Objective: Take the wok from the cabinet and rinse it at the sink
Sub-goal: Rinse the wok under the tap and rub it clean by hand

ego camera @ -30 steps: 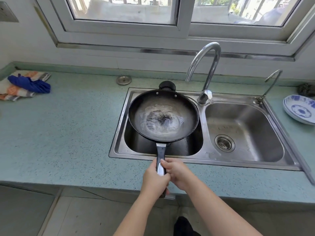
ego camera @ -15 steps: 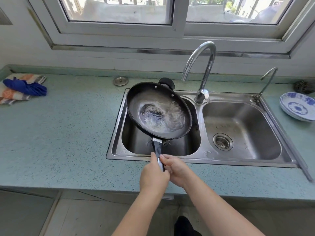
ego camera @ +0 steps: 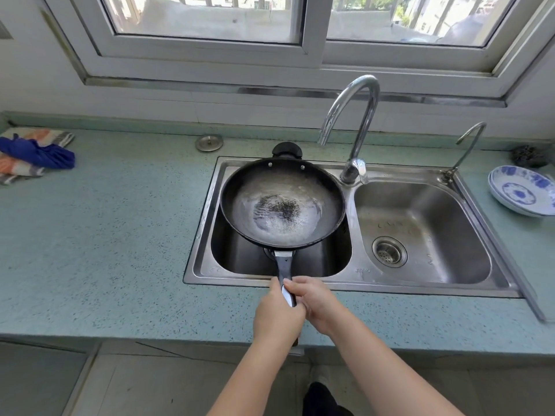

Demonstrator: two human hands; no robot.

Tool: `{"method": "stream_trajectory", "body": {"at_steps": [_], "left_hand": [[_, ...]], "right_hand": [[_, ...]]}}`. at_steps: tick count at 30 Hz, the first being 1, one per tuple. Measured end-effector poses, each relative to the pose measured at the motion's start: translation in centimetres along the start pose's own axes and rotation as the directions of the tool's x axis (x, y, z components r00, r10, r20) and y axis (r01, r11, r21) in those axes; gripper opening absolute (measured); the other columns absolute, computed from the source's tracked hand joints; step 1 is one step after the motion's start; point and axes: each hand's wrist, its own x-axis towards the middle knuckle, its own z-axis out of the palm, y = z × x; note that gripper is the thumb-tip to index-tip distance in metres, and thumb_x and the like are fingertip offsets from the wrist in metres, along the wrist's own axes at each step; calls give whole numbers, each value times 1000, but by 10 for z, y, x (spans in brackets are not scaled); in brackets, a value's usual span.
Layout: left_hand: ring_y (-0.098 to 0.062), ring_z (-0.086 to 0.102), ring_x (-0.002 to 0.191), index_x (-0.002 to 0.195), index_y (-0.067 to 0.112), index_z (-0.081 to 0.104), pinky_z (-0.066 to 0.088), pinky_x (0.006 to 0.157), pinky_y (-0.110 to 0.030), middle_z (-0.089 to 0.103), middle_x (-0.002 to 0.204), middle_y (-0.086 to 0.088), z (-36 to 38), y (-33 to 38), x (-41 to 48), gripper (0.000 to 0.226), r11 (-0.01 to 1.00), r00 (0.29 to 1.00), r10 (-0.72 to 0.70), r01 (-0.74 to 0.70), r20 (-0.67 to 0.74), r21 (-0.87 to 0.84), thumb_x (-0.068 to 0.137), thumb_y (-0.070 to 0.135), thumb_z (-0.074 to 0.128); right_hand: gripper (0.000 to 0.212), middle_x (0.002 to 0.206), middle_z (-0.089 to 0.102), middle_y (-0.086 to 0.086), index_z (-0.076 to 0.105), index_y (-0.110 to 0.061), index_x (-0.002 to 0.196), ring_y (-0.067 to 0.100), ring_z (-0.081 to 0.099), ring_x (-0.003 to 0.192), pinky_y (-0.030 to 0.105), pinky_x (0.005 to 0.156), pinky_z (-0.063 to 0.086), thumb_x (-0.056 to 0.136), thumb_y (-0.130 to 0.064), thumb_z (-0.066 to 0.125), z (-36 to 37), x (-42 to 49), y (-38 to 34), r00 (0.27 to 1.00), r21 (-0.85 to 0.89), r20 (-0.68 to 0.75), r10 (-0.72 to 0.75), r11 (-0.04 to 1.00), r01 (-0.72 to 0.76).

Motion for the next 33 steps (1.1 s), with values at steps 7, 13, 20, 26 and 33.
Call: {"method": "stream_trajectory", "body": {"at_steps": [7,13,20,26,33], "left_hand": [[-20,59,45,102,16,61,53,39,-29,63,71,-9,13,-12,10,23,943,1000,-24,18,-13,-331,82,8,54],[-13,48,30,91,12,63,47,46,-33,51,45,-2,12,-22,16,19,814,996,-38,75,75,-576,77,1,56],[-15,41,36,86,5,63,35,37,-22,48,49,-6,13,-31,21,27,621,981,-24,164,190,-767,63,-5,53],[-14,38,31,82,6,59,32,31,-18,41,43,-5,8,-37,22,28,541,965,-6,223,262,-811,60,-4,47],[-11,36,29,83,10,54,28,30,-14,40,44,-2,4,-37,23,28,427,936,22,309,351,-850,56,3,47]], "right_hand": [[11,63,58,7,58,-4,84,14,52,48,23,44,39,92,-11,54,1,-1,4,997,-135,-81,9,991,-20],[18,50,52,-1,48,-8,74,5,47,35,26,43,38,87,-8,60,2,1,1,993,-168,-117,-35,986,15],[12,73,53,3,51,-11,86,11,52,60,21,54,42,88,-17,61,-11,11,-2,993,-154,-114,14,988,-32],[10,85,63,4,58,-12,88,16,60,82,29,76,43,92,-20,54,-19,26,-4,996,-25,-72,54,998,-56],[20,93,71,12,56,3,102,22,70,84,31,75,57,96,-10,42,-6,29,-3,985,340,170,35,936,-92]]}}
